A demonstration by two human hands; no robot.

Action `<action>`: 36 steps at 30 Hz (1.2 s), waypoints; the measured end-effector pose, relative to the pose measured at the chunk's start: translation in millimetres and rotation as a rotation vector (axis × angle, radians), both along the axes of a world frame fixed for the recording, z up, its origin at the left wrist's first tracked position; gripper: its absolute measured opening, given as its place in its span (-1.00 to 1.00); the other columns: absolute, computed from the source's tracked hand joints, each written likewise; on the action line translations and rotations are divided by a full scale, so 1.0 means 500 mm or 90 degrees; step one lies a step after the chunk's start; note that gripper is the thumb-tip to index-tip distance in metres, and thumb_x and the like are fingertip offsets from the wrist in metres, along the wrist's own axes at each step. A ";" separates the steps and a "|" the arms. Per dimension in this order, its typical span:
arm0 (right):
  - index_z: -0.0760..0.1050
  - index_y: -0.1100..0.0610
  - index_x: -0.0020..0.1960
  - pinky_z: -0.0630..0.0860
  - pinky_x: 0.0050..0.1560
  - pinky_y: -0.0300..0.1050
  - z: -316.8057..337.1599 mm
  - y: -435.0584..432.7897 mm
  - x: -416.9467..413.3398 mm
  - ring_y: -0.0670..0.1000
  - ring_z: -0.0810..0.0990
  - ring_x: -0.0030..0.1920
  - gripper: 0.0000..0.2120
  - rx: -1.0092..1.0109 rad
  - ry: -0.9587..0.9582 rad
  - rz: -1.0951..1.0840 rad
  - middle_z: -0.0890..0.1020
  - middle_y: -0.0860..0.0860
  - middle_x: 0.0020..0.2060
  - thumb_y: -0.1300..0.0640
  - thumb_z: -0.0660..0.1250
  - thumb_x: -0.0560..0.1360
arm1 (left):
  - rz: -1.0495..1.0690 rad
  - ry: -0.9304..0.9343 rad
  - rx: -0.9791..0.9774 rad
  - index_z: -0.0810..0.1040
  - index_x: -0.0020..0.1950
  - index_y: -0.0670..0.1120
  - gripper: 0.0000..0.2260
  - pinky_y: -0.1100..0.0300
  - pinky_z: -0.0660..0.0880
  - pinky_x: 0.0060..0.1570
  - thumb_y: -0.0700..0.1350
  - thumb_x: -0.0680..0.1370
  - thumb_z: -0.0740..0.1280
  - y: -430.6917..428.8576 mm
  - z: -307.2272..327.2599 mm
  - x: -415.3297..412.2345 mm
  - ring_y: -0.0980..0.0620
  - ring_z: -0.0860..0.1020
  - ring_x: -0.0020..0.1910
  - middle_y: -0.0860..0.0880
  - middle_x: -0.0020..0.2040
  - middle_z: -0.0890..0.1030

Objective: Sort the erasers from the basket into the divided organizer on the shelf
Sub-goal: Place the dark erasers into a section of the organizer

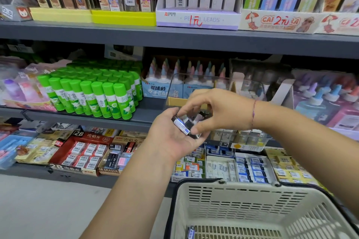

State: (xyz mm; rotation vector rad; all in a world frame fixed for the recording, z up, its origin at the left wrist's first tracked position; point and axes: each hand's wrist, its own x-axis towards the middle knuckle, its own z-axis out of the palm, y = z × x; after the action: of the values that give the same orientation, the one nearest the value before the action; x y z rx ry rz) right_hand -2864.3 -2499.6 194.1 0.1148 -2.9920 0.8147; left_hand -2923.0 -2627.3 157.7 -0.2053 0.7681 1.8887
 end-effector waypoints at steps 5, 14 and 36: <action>0.64 0.02 -0.01 0.52 -0.09 -0.30 -0.009 -0.004 -0.004 -0.21 0.58 -0.21 -0.78 -0.014 -0.007 -0.040 0.60 -0.19 -0.22 0.14 0.52 0.36 | -0.023 -0.003 0.005 0.57 -0.03 -0.24 -0.66 -0.06 0.51 0.02 -0.06 0.64 0.09 -0.001 -0.001 0.007 -0.12 0.61 -0.10 -0.19 -0.10 0.65; 0.59 0.04 0.05 0.59 -0.11 -0.28 -0.007 0.002 -0.006 -0.11 0.68 -0.24 -0.86 -0.088 0.024 -0.126 0.69 -0.03 -0.31 0.20 0.36 0.52 | -0.019 -0.036 -0.003 0.53 -0.07 -0.25 -0.70 -0.09 0.52 -0.08 -0.08 0.64 0.14 0.002 -0.006 0.006 -0.11 0.57 0.02 -0.17 -0.14 0.60; 0.60 0.04 -0.02 0.51 0.07 -0.09 -0.087 0.071 -0.058 -0.03 0.57 -0.08 -0.80 0.273 -0.074 -0.221 0.63 -0.06 -0.13 0.05 0.49 0.38 | 0.108 -0.041 -0.078 0.49 -0.02 -0.36 -0.66 -0.09 0.54 -0.05 -0.05 0.64 0.18 -0.027 0.006 -0.033 -0.30 0.50 -0.11 -0.36 -0.07 0.48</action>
State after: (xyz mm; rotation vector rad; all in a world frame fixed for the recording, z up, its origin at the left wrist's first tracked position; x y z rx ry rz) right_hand -2893.5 -2464.4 150.8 -0.4409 -3.1073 0.1467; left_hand -2939.3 -2640.8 160.7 -0.4166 0.8448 1.9851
